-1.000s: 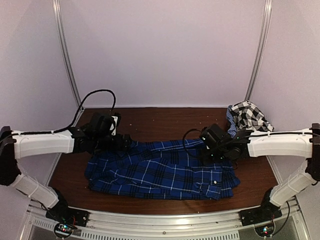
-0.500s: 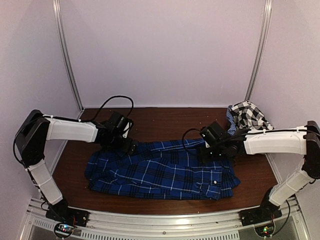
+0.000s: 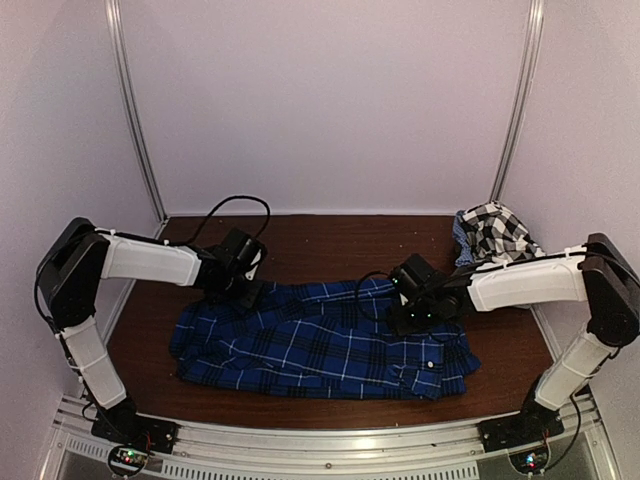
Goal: Fold and stack the long sleeve shirts
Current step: Pick up the sleeve from the 1/3-folded shirt, then pick up the 1/3-folded shirt from the center of the board, then fold the 1/3-folded shirt at the center of the board.
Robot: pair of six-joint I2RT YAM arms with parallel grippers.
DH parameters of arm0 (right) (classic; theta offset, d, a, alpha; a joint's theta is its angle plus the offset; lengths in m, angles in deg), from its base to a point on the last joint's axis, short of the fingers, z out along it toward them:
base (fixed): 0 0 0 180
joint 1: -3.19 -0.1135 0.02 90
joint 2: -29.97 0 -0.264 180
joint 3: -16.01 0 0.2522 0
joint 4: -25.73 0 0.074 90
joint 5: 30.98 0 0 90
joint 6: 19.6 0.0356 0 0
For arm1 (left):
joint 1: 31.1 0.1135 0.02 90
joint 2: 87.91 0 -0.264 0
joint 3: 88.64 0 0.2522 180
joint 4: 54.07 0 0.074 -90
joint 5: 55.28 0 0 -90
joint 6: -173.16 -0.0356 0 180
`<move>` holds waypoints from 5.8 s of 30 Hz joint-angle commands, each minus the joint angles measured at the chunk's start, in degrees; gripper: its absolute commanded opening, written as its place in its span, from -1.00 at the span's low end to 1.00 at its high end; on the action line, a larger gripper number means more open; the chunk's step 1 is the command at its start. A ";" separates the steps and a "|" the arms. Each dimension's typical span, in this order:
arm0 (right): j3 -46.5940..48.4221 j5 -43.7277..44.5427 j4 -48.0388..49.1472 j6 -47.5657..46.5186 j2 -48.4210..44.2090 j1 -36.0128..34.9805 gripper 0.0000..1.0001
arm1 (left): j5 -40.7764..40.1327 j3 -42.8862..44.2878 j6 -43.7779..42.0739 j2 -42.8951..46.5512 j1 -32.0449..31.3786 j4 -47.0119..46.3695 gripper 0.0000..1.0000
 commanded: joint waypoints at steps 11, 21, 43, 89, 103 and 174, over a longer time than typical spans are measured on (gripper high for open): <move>2.65 1.58 -1.57 -1.13 -0.28 1.43 0.23 | -2.93 0.49 -1.69 4.41 0.13 -1.24 -0.78; 3.75 4.85 -4.15 -6.37 -7.09 10.50 0.25 | -8.85 12.25 -4.10 8.61 0.19 3.63 -1.00; 10.04 -2.16 4.49 -32.60 -0.88 18.27 0.53 | -2.78 38.01 -12.84 19.47 1.29 4.17 -1.00; 22.86 -1.00 -6.16 -49.03 18.11 16.93 0.08 | 8.87 35.77 -12.73 28.03 1.29 10.79 -1.00; 18.17 1.87 -7.74 -43.33 12.72 14.14 -0.77 | 1.58 37.34 -17.40 29.95 1.29 13.51 -1.00; 5.87 1.76 -15.32 -17.17 -6.04 -3.29 -0.03 | 38.35 26.15 -19.89 30.08 1.20 35.77 -1.00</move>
